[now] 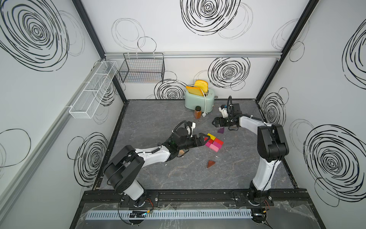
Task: Assemble a piece of candy with building blocks
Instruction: Assemble the building block at the center of the board.
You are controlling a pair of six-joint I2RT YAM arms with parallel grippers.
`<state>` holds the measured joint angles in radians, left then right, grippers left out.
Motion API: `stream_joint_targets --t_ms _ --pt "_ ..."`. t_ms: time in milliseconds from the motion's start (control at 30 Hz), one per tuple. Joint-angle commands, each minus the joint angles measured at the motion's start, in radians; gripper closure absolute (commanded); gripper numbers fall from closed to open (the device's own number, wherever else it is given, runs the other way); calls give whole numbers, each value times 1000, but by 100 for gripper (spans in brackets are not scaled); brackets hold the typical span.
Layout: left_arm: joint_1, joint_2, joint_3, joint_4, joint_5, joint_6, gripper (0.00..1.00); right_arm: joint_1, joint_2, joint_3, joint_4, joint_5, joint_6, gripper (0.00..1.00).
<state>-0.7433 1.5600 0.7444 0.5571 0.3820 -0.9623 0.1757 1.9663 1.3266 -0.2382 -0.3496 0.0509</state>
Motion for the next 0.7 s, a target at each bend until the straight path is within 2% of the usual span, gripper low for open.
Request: stream_joint_targets --t_ms 0,333,667 --pt "2 -41 -15 -9 1 22 2 18 36 52 -54 -14 -36 3" --pt "9 -51 -24 -5 3 24 2 19 58 45 -95 -3 -49 5" --pt "10 -48 -37 13 5 17 2 19 34 6 -124 2 -52 12"
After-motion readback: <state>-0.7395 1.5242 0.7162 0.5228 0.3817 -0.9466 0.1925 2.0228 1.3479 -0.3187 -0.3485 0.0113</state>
